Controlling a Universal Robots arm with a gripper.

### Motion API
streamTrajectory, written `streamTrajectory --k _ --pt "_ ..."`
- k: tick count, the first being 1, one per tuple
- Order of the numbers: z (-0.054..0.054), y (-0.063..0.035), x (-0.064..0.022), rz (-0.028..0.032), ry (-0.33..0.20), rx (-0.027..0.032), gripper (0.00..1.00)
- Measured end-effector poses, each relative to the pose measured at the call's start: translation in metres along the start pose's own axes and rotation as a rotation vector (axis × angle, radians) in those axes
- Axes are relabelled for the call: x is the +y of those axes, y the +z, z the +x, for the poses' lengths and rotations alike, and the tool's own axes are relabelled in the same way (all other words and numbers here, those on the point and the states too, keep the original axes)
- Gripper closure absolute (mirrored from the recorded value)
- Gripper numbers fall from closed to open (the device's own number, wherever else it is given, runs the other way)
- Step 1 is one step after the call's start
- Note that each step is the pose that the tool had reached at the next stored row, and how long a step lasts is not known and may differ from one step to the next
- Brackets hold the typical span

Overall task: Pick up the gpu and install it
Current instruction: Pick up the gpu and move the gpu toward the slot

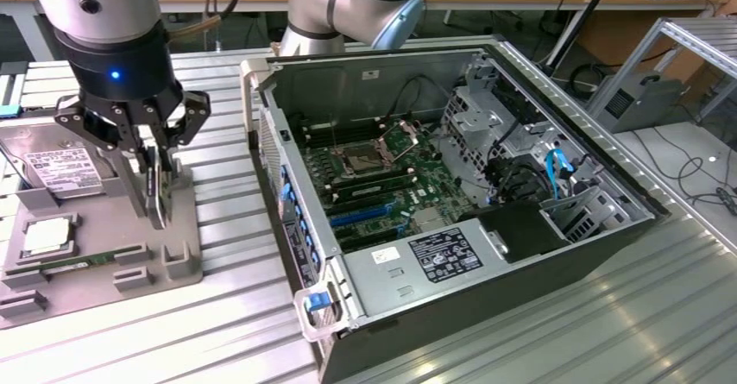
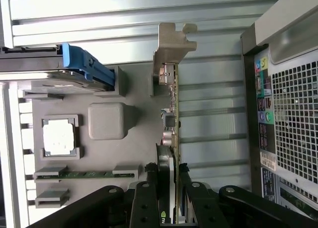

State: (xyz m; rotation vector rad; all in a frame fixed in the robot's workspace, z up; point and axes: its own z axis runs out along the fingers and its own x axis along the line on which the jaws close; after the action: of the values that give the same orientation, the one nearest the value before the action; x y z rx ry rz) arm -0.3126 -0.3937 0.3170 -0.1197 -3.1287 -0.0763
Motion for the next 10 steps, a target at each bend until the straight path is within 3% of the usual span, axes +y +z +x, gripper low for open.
streamTrajectory --k 10 --pt "0.000 -0.0136 0.0007 0.0000 0.000 0.0001 0.73"
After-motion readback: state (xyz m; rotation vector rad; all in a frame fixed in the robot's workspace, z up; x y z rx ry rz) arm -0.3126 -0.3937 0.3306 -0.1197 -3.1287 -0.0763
